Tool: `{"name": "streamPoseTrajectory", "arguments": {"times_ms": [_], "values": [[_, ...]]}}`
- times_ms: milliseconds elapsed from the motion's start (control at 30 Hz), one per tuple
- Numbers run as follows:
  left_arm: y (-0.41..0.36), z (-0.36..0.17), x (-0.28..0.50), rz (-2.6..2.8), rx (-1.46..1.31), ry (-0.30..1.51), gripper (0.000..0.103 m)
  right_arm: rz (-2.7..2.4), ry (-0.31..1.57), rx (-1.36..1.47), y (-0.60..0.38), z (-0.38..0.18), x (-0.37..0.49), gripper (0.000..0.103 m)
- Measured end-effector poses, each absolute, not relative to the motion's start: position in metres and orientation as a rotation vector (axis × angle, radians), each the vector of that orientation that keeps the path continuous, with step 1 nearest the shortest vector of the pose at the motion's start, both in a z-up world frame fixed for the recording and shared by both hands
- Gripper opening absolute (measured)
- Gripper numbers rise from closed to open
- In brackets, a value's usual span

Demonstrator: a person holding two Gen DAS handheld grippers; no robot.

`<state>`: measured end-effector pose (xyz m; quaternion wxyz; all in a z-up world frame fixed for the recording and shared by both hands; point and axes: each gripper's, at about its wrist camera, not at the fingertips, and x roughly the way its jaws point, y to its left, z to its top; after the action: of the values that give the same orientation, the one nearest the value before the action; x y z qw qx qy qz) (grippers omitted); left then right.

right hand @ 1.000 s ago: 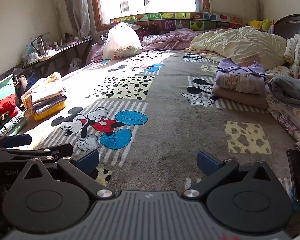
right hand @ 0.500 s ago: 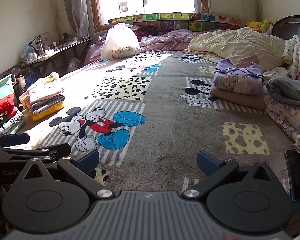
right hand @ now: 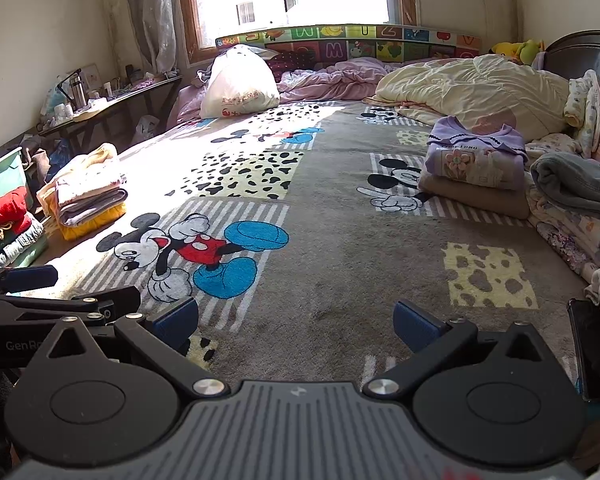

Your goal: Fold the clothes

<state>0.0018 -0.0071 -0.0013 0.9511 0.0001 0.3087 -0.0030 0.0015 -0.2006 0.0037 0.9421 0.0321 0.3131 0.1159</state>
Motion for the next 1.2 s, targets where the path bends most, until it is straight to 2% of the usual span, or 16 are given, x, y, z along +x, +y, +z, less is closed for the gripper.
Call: {"name": "streamPoseTrajectory", "arguments": {"times_ms": [1200], "values": [[0.0007, -0.0076, 0.0041, -0.011, -0.023, 0.636, 0.103, 0.244, 0.651, 0.071, -0.1965, -0.0046, 0.0066, 0.103]]}}
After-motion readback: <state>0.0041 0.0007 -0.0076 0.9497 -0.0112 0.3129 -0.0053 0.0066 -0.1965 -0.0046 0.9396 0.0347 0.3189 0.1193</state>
